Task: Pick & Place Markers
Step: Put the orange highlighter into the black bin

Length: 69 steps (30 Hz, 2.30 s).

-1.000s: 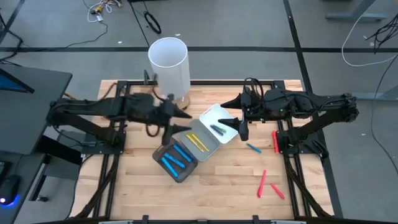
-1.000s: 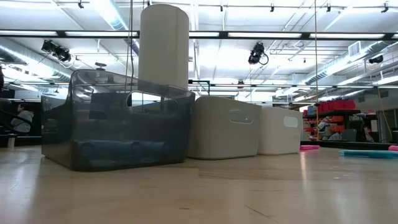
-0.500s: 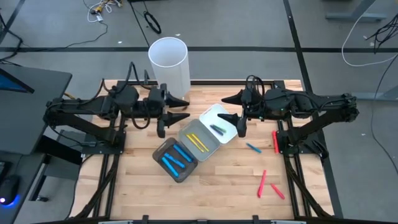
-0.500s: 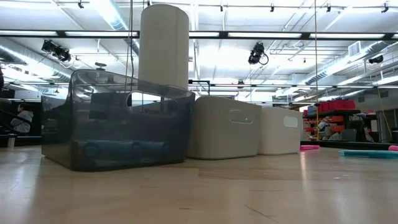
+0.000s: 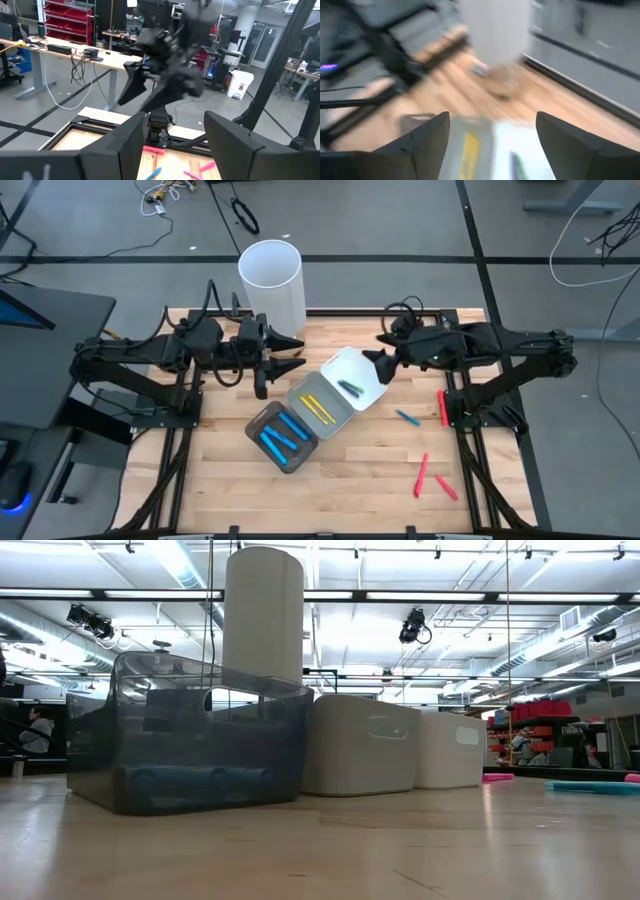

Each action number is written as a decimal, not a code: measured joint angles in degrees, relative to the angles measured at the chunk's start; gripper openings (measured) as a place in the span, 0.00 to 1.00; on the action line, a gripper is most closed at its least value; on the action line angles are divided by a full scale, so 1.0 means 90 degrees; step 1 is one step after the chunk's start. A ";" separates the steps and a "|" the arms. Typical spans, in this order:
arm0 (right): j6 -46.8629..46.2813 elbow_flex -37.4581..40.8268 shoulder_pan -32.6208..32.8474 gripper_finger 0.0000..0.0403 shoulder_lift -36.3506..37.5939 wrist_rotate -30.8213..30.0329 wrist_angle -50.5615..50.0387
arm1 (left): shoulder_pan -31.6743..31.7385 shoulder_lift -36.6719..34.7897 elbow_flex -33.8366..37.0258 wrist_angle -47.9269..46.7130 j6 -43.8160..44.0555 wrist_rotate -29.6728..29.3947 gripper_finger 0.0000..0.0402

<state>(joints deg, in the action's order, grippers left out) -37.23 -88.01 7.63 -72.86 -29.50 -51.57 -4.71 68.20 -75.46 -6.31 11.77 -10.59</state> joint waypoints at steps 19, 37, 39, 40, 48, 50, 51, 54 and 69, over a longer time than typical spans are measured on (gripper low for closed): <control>-0.2907 0.0000 -0.1259 0.74 -0.0618 0.1851 -0.4278 | 0.0000 0.0000 0.0000 0.0010 -0.0046 0.0032 0.52; -0.3103 0.0000 -0.1531 0.74 -0.0651 0.1764 -0.4270 | 0.0000 0.0000 0.0000 0.0010 -0.0051 0.0034 0.52; -0.2957 0.0000 -0.1646 0.74 -0.0651 0.1704 -0.4272 | 0.0000 0.0000 0.0000 0.0010 -0.0051 0.0034 0.52; -0.2903 0.0003 -0.1699 0.74 -0.0651 0.1699 -0.4271 | 0.0000 0.0000 0.0000 0.0010 -0.0049 0.0034 0.52; -0.2642 0.0883 -0.2131 0.74 -0.0464 0.1800 -0.4272 | 0.0000 0.0000 0.0000 0.0011 -0.0051 0.0037 0.52; -0.2637 0.1325 -0.2268 0.74 -0.0346 0.1893 -0.4278 | 0.0000 0.0000 0.0000 0.0010 -0.0053 0.0037 0.52; -0.2633 0.1546 -0.2323 0.74 -0.0308 0.1967 -0.4281 | -0.0001 0.0000 0.0000 0.0011 -0.0057 0.0037 0.52; -0.2616 0.2182 -0.2376 0.74 -0.0184 0.2244 -0.4240 | 0.0000 0.0000 0.0000 0.0011 -0.0054 0.0035 0.52; -0.2104 0.4520 -0.3081 0.74 -0.0153 0.3171 -0.2789 | -0.0001 0.0000 0.0000 0.0010 -0.0053 0.0036 0.52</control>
<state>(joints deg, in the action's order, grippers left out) -56.17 -47.33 -20.09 -74.24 -0.96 -76.67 -4.72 68.21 -75.46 -6.22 11.29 -10.27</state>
